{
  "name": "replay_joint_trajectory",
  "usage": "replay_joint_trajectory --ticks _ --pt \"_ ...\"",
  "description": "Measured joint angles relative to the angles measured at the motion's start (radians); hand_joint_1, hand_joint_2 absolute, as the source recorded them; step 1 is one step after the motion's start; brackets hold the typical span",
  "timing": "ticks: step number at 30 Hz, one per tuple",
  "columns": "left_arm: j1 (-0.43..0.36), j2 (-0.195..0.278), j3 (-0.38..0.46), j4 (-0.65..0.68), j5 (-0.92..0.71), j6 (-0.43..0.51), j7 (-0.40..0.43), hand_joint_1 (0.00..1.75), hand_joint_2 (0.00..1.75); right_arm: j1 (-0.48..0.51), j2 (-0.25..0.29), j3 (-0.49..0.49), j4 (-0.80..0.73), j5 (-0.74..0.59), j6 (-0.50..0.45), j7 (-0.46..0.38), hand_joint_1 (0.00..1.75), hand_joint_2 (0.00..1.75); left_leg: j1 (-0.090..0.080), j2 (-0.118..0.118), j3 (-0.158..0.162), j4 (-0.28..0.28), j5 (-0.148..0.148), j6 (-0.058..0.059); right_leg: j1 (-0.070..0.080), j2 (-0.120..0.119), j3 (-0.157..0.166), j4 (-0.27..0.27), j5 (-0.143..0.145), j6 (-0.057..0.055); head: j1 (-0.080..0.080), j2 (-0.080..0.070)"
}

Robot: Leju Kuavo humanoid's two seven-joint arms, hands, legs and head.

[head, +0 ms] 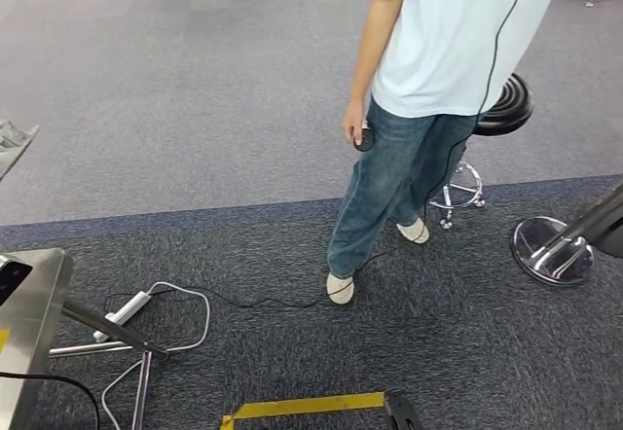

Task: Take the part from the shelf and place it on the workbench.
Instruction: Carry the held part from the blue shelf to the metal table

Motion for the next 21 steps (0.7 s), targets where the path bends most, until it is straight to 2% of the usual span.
replay_joint_trajectory --ticks 1,2,3,4,6,7,9,10,11,12,13,14,15,16,17,18,19,20,21 --pt "0.001 -0.001 0.000 0.001 -0.002 0.000 -0.001 1.75 1.75 0.000 0.000 0.000 0.000 0.000 0.001 0.000 0.00 0.00 0.002 0.004 -0.006 0.014 0.004 -0.003 0.000 -0.015 0.000 0.000 -0.002 0.000 0.000 0.000" --pt "0.002 -0.001 0.000 0.001 -0.004 0.000 -0.001 1.75 1.75 0.000 0.000 0.000 0.000 0.000 0.002 0.000 0.00 0.00 0.004 0.008 0.008 -0.012 0.026 -0.005 0.000 -0.029 0.002 0.000 -0.003 0.002 0.000 0.000" --pt "0.002 -0.001 0.001 0.001 -0.007 -0.001 -0.001 1.75 1.75 0.000 0.000 0.000 0.000 0.000 0.002 0.000 0.00 0.00 0.005 0.019 0.040 -0.071 0.059 -0.006 0.000 -0.042 0.004 0.000 -0.006 0.005 0.000 0.000" --pt "0.002 -0.002 0.001 0.001 -0.009 -0.001 -0.001 1.75 1.75 0.000 0.000 0.000 0.000 0.000 0.002 0.000 0.00 0.00 0.005 0.046 0.079 -0.142 0.087 -0.009 0.002 -0.054 0.007 0.001 -0.009 0.009 0.000 0.000" --pt "0.003 -0.003 0.000 0.001 -0.015 -0.003 -0.001 1.75 1.75 -0.001 0.000 0.000 0.000 0.001 0.002 0.000 0.00 0.00 0.000 0.086 0.132 -0.241 0.115 -0.001 0.010 -0.075 0.013 0.003 -0.018 0.019 0.001 0.000" --pt "0.004 -0.004 0.000 0.001 -0.018 -0.003 -0.001 1.75 1.75 -0.001 0.000 0.000 0.000 0.001 0.002 0.000 0.00 0.00 -0.003 0.093 0.139 -0.257 0.114 0.005 0.015 -0.085 0.016 0.003 -0.022 0.024 0.002 0.000" --pt "0.011 -0.004 0.001 0.001 -0.025 -0.004 0.000 1.75 1.75 -0.002 0.000 0.000 0.000 0.001 0.002 -0.001 0.00 0.00 -0.005 0.066 0.137 -0.259 0.112 0.022 0.015 -0.105 0.022 0.001 -0.029 0.033 0.005 0.000" --pt "0.013 -0.004 0.001 0.001 -0.029 -0.004 0.001 1.75 1.75 -0.002 0.001 0.000 0.000 0.001 0.002 -0.002 0.00 0.00 -0.004 0.054 0.137 -0.259 0.113 0.029 0.013 -0.099 0.020 0.008 -0.036 0.038 0.006 0.000" --pt "0.014 -0.005 0.001 0.001 -0.033 -0.005 0.002 1.75 1.75 -0.003 0.001 0.000 -0.001 0.001 0.002 -0.003 0.00 0.00 -0.003 0.043 0.137 -0.260 0.113 0.036 0.009 -0.080 0.009 0.031 -0.052 0.043 0.007 0.000" --pt "0.014 -0.005 0.001 0.000 -0.038 -0.006 0.004 1.75 1.75 -0.003 0.001 0.000 -0.001 0.001 0.002 -0.004 0.00 0.00 -0.001 0.032 0.138 -0.261 0.114 0.042 0.007 -0.053 -0.013 0.079 -0.078 0.046 0.009 0.000" --pt "0.014 -0.006 0.001 0.000 -0.041 -0.007 0.006 1.75 1.75 -0.002 0.001 0.000 -0.001 0.001 0.002 -0.005 0.00 0.00 -0.001 0.020 0.138 -0.260 0.114 0.046 0.005 -0.024 -0.046 0.146 -0.109 0.048 0.012 0.000" --pt "0.014 -0.008 0.000 0.000 -0.045 -0.008 0.008 1.75 1.75 0.000 0.001 0.000 -0.001 0.001 0.002 -0.005 0.00 0.00 -0.002 0.008 0.138 -0.260 0.114 0.049 0.004 -0.006 -0.086 0.222 -0.137 0.047 0.013 0.000" --pt "0.015 -0.009 -0.001 0.000 -0.048 -0.009 0.010 1.75 1.75 0.002 0.001 0.000 -0.001 0.001 0.002 -0.005 0.00 0.00 -0.003 -0.007 0.138 -0.260 0.114 0.050 0.005 0.003 -0.120 0.281 -0.153 0.046 0.013 0.000" --pt "0.016 -0.010 -0.001 0.000 -0.050 -0.010 0.012 1.75 1.75 0.004 0.001 0.000 -0.001 0.001 0.002 -0.005 0.00 0.00 -0.003 -0.022 0.138 -0.260 0.114 0.050 0.005 0.007 -0.141 0.307 -0.148 0.044 0.014 0.000" --pt "0.017 -0.011 -0.001 0.000 -0.053 -0.011 0.013 1.75 1.75 0.005 0.001 0.000 -0.001 0.002 0.002 -0.005 0.00 0.00 -0.004 -0.038 0.139 -0.259 0.114 0.050 0.005 0.010 -0.143 0.292 -0.124 0.042 0.014 0.000" --pt "0.018 -0.011 -0.001 0.000 -0.055 -0.011 0.014 1.75 1.75 0.004 0.001 0.000 -0.001 0.002 0.002 -0.005 0.00 0.00 -0.003 -0.053 0.140 -0.259 0.114 0.050 0.004 0.018 -0.124 0.238 -0.086 0.038 0.014 0.000" --pt "0.019 -0.011 -0.001 0.000 -0.057 -0.012 0.015 1.75 1.75 0.004 0.001 0.000 -0.001 0.002 0.002 -0.005 0.00 0.00 -0.002 -0.068 0.140 -0.259 0.114 0.048 0.003 0.038 -0.095 0.165 -0.045 0.036 0.014 0.000" --pt "0.018 -0.011 -0.001 0.000 -0.059 -0.012 0.016 1.75 1.75 0.003 0.001 0.000 -0.001 0.002 0.002 -0.005 0.00 0.00 -0.002 -0.081 0.139 -0.257 0.113 0.046 -0.001 0.063 -0.064 0.096 -0.018 0.034 0.014 0.000" --pt "0.019 -0.011 -0.001 0.000 -0.061 -0.013 0.018 1.75 1.75 0.003 0.001 0.000 -0.001 0.003 0.002 -0.005 0.00 0.00 -0.001 -0.094 0.136 -0.256 0.114 0.041 -0.003 0.083 -0.041 0.048 -0.002 0.034 0.013 0.000"
